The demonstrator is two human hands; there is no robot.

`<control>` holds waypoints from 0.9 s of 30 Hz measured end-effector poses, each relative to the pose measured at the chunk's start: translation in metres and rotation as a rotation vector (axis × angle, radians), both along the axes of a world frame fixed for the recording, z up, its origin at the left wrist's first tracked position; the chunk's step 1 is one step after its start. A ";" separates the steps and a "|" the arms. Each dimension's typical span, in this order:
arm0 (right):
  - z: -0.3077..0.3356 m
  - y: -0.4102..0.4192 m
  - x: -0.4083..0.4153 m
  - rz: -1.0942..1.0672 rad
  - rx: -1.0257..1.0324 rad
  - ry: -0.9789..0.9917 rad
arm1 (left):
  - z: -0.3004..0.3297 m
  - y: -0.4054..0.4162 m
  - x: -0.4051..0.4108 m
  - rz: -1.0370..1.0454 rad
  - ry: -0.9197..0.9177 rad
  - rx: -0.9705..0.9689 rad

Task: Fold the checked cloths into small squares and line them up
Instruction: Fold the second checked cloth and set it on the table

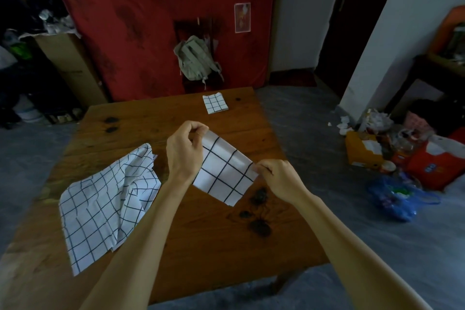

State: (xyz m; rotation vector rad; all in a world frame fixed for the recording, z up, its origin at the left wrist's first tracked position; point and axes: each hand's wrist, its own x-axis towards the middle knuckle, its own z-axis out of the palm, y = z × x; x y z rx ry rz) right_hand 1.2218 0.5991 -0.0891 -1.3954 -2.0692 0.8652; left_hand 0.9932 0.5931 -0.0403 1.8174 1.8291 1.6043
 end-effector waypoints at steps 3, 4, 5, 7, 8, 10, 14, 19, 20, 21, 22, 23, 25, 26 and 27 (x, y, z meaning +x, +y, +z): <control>-0.008 0.001 0.015 -0.008 -0.121 -0.158 | 0.003 0.000 -0.005 0.015 0.005 0.009; -0.010 0.002 0.018 -0.041 -0.153 -0.197 | 0.005 0.000 -0.006 -0.004 0.023 0.012; -0.009 0.002 0.017 -0.086 -0.143 -0.207 | 0.006 0.000 -0.004 -0.038 0.058 0.009; 0.000 0.003 0.006 -0.154 -0.032 -0.153 | 0.005 0.000 0.004 -0.109 0.145 -0.029; 0.007 0.004 -0.003 -0.150 0.038 -0.108 | 0.003 0.000 0.009 -0.139 0.181 -0.058; 0.025 0.005 -0.023 -0.078 0.137 -0.051 | -0.003 -0.003 0.022 -0.192 0.199 -0.105; 0.039 0.009 -0.043 0.055 0.137 0.000 | -0.002 -0.007 0.037 -0.240 0.099 -0.093; 0.023 0.005 -0.034 0.021 0.231 0.065 | 0.004 -0.006 0.022 -0.188 0.098 -0.043; 0.020 0.004 -0.031 0.016 0.222 0.066 | 0.005 -0.005 0.018 -0.167 0.095 -0.027; 0.016 0.002 -0.028 0.007 0.204 0.059 | 0.006 -0.005 0.013 -0.145 0.088 -0.013; 0.012 0.000 -0.025 -0.004 0.194 0.053 | 0.007 -0.004 0.009 -0.126 0.074 -0.002; 0.007 -0.003 -0.022 -0.016 0.193 0.049 | 0.007 -0.002 0.006 -0.111 0.058 0.007; 0.002 -0.006 -0.019 -0.032 0.200 0.042 | 0.007 0.000 0.002 -0.101 0.052 0.015; 0.001 -0.007 -0.018 -0.038 0.198 0.037 | 0.006 0.001 0.003 -0.099 0.061 0.013; 0.000 -0.007 -0.018 -0.043 0.197 0.028 | 0.006 0.000 0.004 -0.092 0.062 0.013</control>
